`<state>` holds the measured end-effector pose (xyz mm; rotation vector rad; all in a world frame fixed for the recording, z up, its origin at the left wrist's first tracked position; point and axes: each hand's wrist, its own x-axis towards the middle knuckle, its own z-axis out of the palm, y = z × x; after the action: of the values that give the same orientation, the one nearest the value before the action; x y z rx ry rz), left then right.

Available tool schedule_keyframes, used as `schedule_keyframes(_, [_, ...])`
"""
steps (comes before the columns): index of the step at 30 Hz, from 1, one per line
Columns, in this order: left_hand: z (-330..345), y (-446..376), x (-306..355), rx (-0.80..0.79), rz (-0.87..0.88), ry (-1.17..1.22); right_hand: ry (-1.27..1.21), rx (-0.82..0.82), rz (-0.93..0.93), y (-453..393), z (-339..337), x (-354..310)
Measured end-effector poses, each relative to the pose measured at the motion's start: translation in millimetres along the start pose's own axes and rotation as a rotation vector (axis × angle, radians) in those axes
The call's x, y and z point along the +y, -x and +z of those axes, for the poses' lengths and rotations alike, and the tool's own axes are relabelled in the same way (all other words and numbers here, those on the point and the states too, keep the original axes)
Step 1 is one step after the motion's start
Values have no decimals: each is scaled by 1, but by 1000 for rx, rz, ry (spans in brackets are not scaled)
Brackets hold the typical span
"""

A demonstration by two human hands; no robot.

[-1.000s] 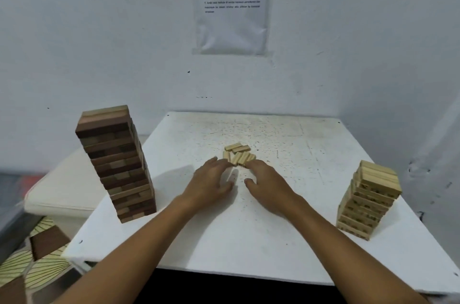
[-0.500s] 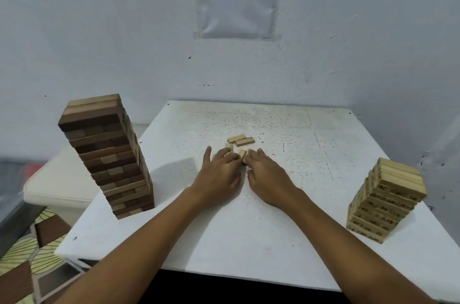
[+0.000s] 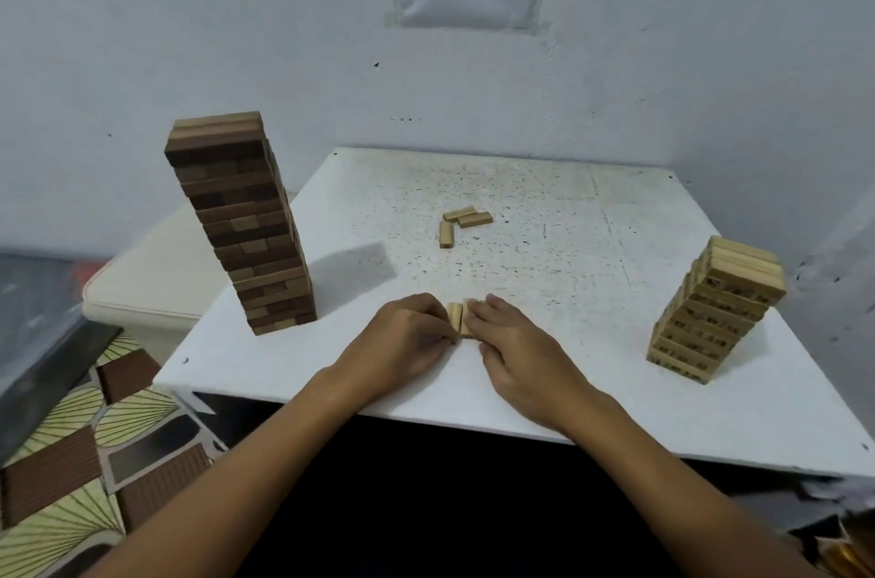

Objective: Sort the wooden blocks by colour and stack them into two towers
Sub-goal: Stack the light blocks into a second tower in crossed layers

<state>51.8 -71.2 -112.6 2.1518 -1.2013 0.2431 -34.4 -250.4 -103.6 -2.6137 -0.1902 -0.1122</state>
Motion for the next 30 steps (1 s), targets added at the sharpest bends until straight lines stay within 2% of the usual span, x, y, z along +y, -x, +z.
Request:
schedule_keyframes(12, [-4, 37, 25, 17, -76, 92, -19, 39, -87, 27, 8, -16])
schedule_keyframes(20, [-9, 35, 29, 32, -199, 145, -225, 23, -9, 31, -10, -8])
schedule_keyframes(26, [-13, 25, 24, -128, -333, 129, -239, -90, 44, 25, -25, -2])
schedule_keyframes(30, [-12, 17, 23, -195, -367, 165, -280, -79, 66, 19, -21, 3])
